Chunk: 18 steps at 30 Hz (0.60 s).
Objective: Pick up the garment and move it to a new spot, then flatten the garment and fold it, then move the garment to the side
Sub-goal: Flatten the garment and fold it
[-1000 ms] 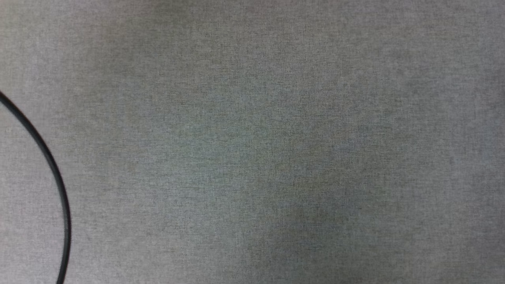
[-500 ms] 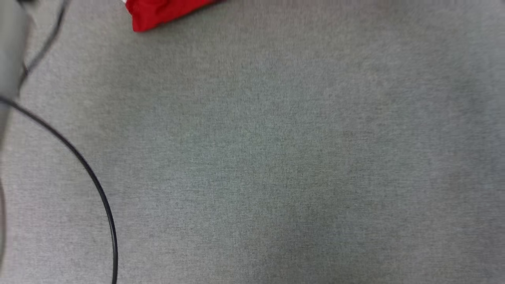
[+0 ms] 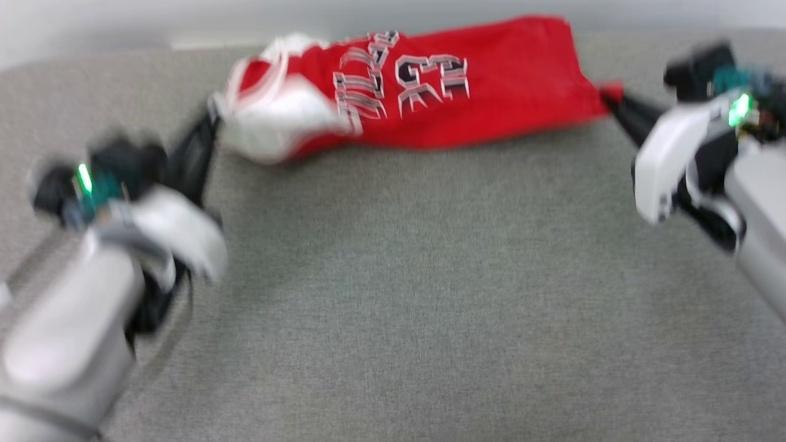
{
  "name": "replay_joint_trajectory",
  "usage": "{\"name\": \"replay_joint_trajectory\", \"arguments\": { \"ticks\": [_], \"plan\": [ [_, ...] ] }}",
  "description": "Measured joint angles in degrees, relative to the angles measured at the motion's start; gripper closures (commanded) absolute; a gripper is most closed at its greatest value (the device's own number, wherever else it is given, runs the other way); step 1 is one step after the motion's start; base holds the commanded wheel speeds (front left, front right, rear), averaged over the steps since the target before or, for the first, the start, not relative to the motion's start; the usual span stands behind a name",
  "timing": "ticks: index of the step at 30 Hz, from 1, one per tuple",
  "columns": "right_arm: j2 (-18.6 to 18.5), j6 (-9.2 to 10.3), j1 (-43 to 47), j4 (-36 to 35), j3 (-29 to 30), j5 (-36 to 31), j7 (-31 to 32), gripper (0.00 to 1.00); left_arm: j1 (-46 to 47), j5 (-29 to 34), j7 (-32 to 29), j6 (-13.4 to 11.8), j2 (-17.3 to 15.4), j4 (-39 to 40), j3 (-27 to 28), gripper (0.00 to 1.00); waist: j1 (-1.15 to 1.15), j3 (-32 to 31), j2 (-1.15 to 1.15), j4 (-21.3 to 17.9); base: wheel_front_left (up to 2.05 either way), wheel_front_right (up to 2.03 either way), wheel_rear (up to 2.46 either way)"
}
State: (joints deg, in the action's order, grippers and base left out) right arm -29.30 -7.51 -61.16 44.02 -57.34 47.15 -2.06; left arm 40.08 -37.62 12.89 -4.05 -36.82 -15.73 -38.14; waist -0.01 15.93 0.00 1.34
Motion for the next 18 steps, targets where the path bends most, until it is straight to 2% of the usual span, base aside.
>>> {"name": "replay_joint_trajectory", "arguments": {
  "ticks": [7,8,9,13,18],
  "plan": [
    [-6.13,0.0,10.38,-7.21,-4.32,4.15,-0.51,1.0,-21.13,-3.02,-2.74,-8.21,-5.79,14.05,-2.01,1.0,-0.01,-5.45,0.0,-0.37,0.0,0.0,0.0],
    [-6.13,0.0,10.38,-7.21,-4.32,4.15,-0.51,1.0,-21.13,-3.02,-2.74,-8.21,-5.79,14.05,-2.01,1.0,-0.01,-5.45,0.0,-0.37,0.0,0.0,0.0],
    [-7.81,0.0,13.67,-9.04,-5.36,4.39,-1.05,1.0,-26.22,-4.64,-3.45,-9.81,-6.75,17.27,-2.46,1.0,-0.01,-6.76,0.0,-0.5,0.0,0.0,0.0],
    [-10.21,0.0,20.24,-11.2,-6.0,5.02,-2.48,1.0,-34.38,-7.06,-4.08,-12.56,-7.89,21.49,-3.7,1.0,-0.01,-9.28,0.0,-0.42,0.0,0.0,0.0],
    [-12.58,0.0,28.8,-13.84,-4.94,6.39,-3.48,1.0,-41.95,-9.27,-3.6,-14.71,-7.73,23.87,-5.33,1.0,-0.01,-12.1,0.0,-0.15,0.0,0.0,0.0]
  ]
}}
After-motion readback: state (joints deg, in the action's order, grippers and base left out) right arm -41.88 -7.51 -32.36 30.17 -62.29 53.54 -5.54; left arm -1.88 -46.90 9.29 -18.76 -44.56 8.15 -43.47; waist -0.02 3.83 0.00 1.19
